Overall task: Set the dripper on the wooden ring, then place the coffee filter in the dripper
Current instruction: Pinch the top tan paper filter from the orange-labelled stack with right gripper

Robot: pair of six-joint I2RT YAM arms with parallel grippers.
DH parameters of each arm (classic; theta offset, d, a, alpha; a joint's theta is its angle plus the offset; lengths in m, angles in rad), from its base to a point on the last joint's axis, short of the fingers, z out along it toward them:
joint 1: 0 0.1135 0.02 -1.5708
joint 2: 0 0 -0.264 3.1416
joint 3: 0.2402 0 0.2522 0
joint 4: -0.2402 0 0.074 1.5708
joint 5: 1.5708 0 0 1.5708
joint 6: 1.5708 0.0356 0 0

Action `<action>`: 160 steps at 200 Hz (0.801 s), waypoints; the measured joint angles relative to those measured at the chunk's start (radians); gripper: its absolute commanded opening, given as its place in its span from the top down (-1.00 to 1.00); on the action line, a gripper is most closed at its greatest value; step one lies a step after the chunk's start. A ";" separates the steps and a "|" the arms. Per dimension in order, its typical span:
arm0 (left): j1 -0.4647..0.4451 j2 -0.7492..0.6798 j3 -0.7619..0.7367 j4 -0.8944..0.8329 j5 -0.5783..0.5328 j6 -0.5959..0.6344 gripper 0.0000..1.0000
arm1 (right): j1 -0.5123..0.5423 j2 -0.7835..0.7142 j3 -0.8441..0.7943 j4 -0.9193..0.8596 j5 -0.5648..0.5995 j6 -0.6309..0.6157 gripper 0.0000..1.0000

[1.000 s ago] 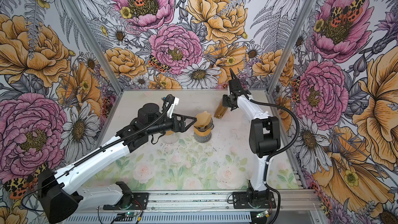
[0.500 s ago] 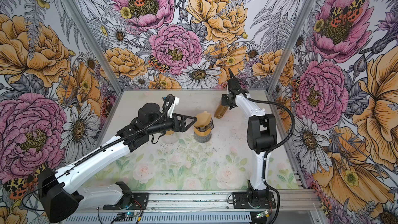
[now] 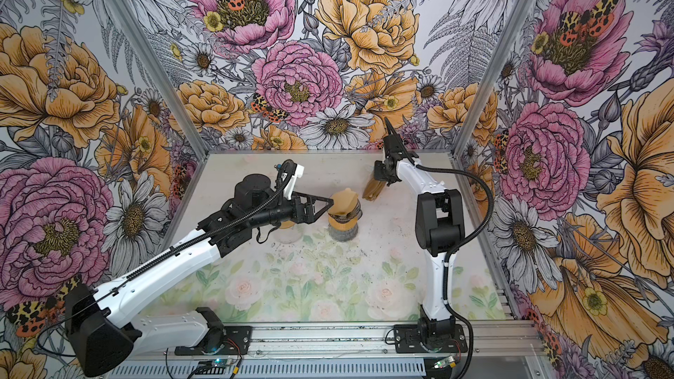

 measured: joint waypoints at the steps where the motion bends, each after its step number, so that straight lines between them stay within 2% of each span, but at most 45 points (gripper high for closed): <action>1: 0.000 0.001 0.000 0.000 0.000 0.000 -0.98 | 0.000 0.000 0.001 0.000 0.000 0.000 0.72; 88: 0.000 0.015 0.002 0.000 0.000 0.000 -0.98 | 0.002 0.018 0.024 0.005 0.000 0.000 0.94; 160: 0.009 0.015 0.002 0.000 0.000 0.000 -0.98 | 0.014 -0.026 -0.003 0.004 0.000 0.000 0.98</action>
